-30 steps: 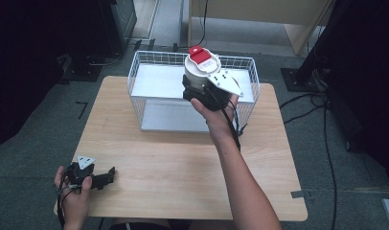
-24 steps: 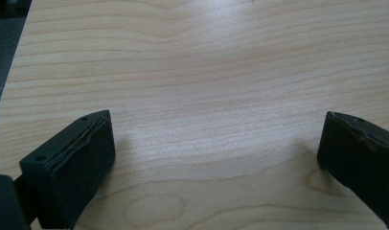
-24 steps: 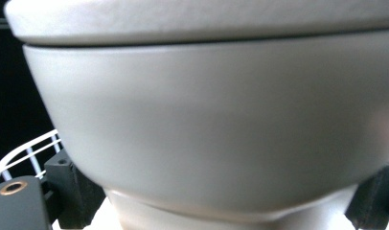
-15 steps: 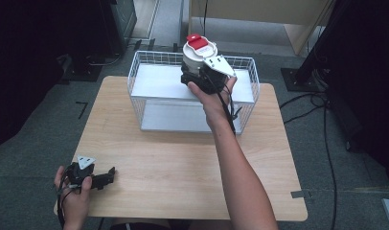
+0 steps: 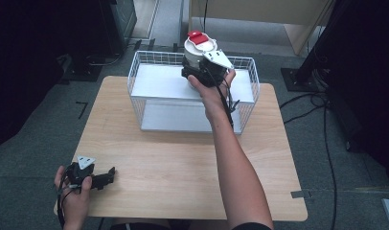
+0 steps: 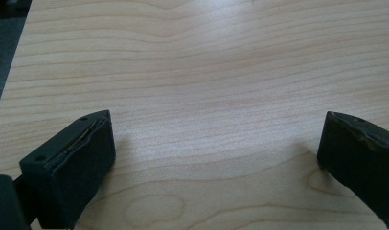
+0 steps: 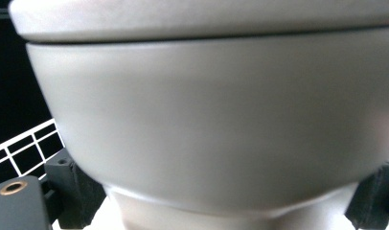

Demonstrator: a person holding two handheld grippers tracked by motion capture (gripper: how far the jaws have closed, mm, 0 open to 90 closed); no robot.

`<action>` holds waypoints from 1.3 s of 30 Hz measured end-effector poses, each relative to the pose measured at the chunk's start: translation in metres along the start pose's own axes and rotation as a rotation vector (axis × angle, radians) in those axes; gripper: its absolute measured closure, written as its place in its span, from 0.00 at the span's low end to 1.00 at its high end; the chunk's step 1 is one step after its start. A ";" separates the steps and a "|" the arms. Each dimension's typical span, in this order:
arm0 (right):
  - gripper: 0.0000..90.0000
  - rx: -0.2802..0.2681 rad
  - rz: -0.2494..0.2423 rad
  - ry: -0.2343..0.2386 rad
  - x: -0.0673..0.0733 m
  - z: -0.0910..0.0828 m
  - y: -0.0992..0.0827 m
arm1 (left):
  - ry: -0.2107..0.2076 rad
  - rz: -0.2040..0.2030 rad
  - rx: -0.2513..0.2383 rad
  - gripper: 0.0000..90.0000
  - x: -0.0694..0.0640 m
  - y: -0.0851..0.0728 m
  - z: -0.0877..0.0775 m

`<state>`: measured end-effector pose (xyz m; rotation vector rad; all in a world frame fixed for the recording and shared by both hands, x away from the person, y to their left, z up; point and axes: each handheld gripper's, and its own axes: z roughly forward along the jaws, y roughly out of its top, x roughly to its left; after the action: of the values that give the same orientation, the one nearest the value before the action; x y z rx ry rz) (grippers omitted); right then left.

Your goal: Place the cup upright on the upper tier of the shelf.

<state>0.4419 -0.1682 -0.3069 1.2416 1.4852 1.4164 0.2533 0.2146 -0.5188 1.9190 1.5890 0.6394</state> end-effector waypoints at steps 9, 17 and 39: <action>0.09 0.008 -0.011 0.001 -0.002 0.002 -0.006 | 0.000 -0.002 0.000 0.00 0.000 0.000 0.000; 0.09 0.022 -0.026 0.018 -0.003 -0.002 -0.005 | -0.001 -0.001 0.000 0.00 0.000 0.000 0.000; 0.00 0.051 -0.034 0.041 -0.014 -0.016 -0.012 | 0.000 0.001 0.002 0.00 0.000 0.000 0.000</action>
<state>0.4285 -0.1849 -0.3179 1.2192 1.5713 1.3977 0.2532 0.2144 -0.5188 1.9209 1.5897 0.6380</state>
